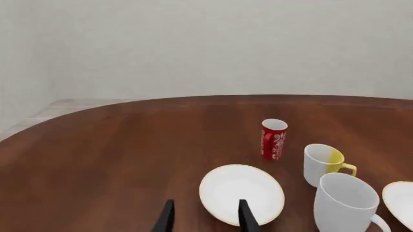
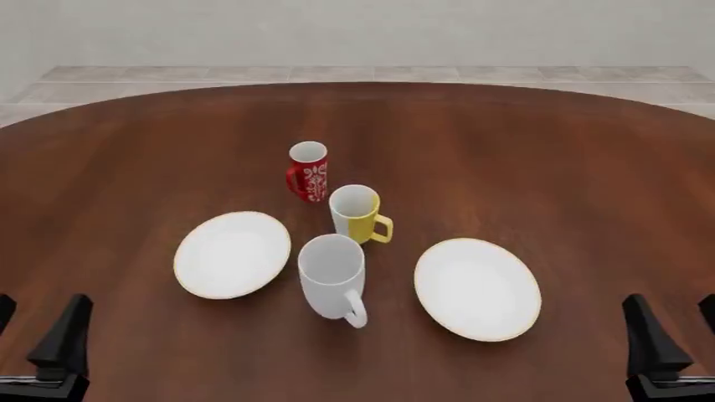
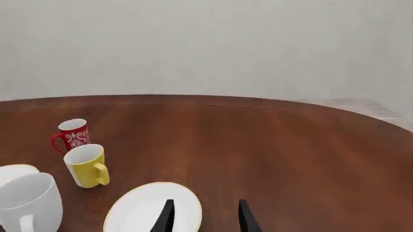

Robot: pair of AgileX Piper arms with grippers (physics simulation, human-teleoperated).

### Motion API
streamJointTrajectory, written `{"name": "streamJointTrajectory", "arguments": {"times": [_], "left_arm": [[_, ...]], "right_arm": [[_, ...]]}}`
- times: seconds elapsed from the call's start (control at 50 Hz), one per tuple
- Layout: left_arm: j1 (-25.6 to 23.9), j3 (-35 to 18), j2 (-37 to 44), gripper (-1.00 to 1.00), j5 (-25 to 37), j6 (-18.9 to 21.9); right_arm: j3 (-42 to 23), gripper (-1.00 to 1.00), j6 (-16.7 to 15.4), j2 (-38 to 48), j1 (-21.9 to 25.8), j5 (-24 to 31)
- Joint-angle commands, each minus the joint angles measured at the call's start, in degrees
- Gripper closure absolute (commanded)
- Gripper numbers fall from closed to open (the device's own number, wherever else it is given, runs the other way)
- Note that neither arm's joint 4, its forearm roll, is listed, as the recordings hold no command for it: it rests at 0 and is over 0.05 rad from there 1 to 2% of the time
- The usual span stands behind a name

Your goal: Put the white mug on the left plate.

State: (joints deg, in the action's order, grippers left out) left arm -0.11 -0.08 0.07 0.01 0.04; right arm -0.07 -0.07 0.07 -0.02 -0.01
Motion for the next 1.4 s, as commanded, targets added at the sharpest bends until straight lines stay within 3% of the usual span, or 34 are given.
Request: {"name": "streamJointTrajectory", "arguments": {"times": [0.02, 0.38, 0.72, 0.96, 1.4], "left_arm": [[-0.6, -0.3, 0.1, -1.00, 0.1, 0.4], [-0.9, -0.4, 0.0, -1.00, 0.0, 0.8], [-1.0, -0.5, 0.1, -1.00, 0.2, 1.1], [-1.2, -0.3, 0.1, -1.00, 0.2, 0.9], [-1.4, -0.2, 0.0, -1.00, 0.6, 1.1]], "right_arm": [[-0.3, -1.00, -0.4, 0.2, -0.1, 0.0], [-1.5, -1.00, -1.7, 0.0, 0.8, 0.0], [-6.8, -1.00, -4.3, 1.4, 2.8, 1.4], [-9.7, -1.00, -7.2, 8.8, 4.0, -2.3], [-16.4, -1.00, -7.4, 17.1, 9.8, -0.9]]}}
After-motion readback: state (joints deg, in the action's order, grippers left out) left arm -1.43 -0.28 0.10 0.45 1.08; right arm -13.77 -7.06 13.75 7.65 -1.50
